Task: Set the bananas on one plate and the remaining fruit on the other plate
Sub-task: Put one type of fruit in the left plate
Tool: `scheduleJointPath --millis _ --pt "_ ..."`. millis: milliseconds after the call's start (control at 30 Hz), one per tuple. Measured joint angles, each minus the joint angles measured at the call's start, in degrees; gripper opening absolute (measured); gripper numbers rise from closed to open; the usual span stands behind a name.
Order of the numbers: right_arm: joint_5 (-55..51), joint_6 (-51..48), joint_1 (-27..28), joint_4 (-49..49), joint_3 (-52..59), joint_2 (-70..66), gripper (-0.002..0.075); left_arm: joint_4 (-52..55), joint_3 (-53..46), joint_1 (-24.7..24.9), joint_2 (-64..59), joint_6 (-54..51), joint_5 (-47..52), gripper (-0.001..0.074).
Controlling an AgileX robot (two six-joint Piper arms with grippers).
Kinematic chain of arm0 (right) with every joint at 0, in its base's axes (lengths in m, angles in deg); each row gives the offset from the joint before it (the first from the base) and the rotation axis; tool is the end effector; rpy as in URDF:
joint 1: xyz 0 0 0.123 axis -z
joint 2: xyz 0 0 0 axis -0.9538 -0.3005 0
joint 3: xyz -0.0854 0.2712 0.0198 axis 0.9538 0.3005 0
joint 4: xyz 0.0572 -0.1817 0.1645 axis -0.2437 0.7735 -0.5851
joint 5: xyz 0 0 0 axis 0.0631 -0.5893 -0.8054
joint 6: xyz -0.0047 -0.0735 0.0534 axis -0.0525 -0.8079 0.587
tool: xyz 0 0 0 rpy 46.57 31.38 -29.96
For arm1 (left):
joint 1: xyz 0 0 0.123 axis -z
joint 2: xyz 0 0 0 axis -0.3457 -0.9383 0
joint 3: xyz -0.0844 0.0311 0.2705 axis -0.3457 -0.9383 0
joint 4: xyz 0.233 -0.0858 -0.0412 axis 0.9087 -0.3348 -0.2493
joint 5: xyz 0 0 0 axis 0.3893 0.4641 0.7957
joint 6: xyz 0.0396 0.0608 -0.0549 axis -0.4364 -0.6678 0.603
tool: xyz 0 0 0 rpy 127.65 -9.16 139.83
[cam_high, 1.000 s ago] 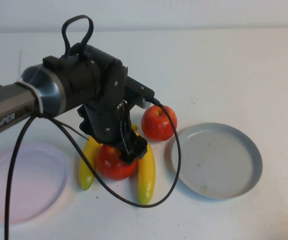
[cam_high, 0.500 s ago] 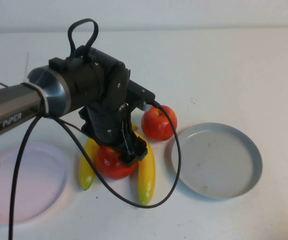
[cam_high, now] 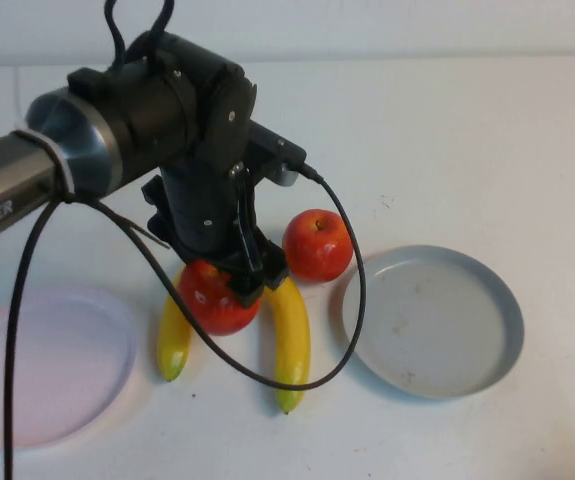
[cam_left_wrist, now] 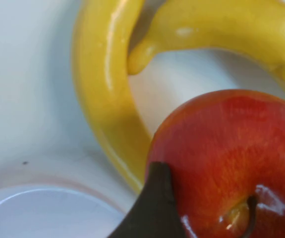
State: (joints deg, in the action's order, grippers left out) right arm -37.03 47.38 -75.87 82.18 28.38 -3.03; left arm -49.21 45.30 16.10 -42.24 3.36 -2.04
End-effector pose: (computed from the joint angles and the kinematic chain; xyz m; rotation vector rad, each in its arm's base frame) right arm 0.0529 0.0037 0.1746 -0.0169 1.8416 0.0786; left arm 0.3118 -0.2182 0.2665 1.0591 2.7564 0.0756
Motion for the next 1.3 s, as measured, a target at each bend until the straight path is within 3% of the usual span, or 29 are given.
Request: scheduleJointPath --millis 267,533,700,833,1000,1300 --pt "0.0 0.0 0.0 0.0 0.0 0.0 -0.0017 1.7 -2.7 -1.9 8.1 0.0 0.8 0.0575" --pt "0.0 0.0 0.0 0.0 0.0 0.0 -0.0017 4.5 -17.8 -11.7 17.1 0.0 0.6 0.0575" --pt "0.0 0.0 0.0 0.0 0.0 0.0 -0.0017 5.2 -24.2 -17.2 18.9 0.4 -5.3 0.0575" --pt "0.0 0.0 0.0 0.0 0.0 0.0 -0.0017 4.8 -25.0 -18.2 17.9 -0.5 -7.7 0.0575" --pt "0.0 0.0 0.0 0.0 0.0 0.0 -0.0017 5.3 -25.0 -18.2 14.9 0.8 -9.5 0.0663" --pt "0.0 0.0 0.0 0.0 0.0 0.0 -0.0017 5.6 -23.8 -18.3 14.1 4.0 -10.4 0.0668"
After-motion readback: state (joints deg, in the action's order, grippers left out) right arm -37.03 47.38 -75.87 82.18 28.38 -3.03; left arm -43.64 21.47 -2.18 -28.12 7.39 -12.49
